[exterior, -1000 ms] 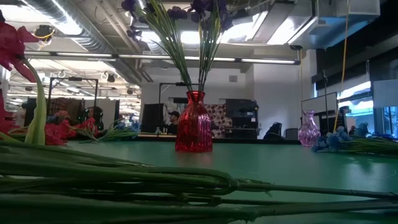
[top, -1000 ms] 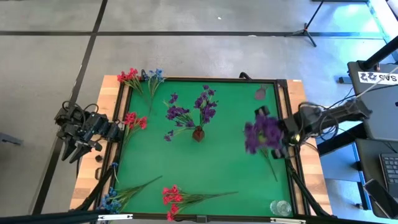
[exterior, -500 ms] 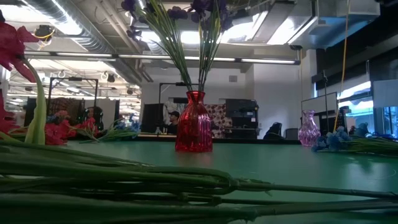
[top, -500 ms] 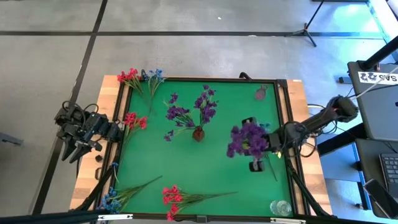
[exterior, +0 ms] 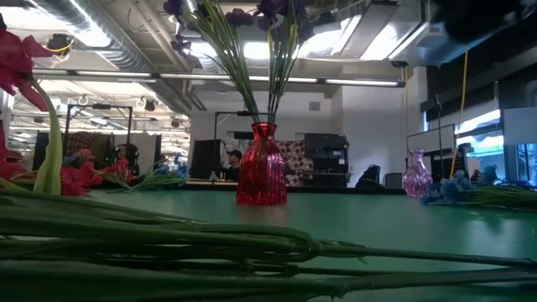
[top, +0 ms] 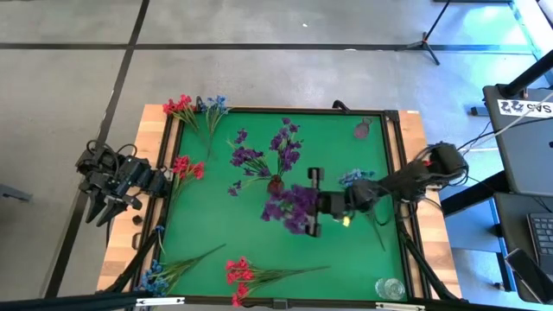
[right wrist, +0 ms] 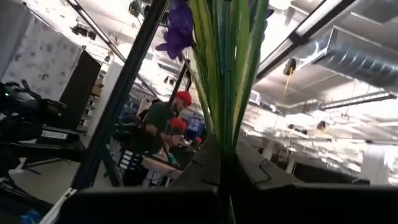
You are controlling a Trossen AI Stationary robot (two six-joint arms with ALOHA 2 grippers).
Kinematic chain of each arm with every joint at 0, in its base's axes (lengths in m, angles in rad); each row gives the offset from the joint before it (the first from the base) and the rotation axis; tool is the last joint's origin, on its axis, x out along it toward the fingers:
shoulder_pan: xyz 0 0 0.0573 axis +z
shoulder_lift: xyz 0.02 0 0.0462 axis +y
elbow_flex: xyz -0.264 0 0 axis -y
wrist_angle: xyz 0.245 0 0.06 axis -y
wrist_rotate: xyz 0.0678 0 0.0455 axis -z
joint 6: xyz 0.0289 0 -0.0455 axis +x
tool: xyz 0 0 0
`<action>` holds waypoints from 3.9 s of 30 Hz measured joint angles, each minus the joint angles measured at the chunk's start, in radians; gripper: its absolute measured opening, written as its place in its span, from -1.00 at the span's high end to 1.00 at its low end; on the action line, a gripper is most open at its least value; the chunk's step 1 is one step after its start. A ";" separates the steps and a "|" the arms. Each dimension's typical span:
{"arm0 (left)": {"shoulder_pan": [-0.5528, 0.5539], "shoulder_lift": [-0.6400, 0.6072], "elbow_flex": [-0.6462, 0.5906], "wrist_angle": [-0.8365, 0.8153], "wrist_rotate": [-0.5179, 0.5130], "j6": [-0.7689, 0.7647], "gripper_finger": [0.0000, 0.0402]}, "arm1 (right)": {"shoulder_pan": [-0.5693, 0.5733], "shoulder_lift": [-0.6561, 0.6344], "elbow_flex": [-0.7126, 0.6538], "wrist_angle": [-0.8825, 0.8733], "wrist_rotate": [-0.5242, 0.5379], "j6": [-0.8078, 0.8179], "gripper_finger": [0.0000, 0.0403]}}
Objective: Sort flowers into vase by color
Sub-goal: Put the violet flowers into the red vase
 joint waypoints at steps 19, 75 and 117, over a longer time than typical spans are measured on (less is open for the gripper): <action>0.000 0.000 0.000 -0.001 0.000 0.000 0.20 | -0.187 0.191 0.059 0.150 -0.157 -0.057 0.97; 0.000 0.000 0.000 -0.003 0.000 0.000 0.20 | -0.150 0.302 0.064 0.148 0.150 0.077 0.97; 0.000 0.000 0.000 -0.002 0.000 0.000 0.20 | -0.152 0.152 -0.122 0.150 0.113 0.184 0.97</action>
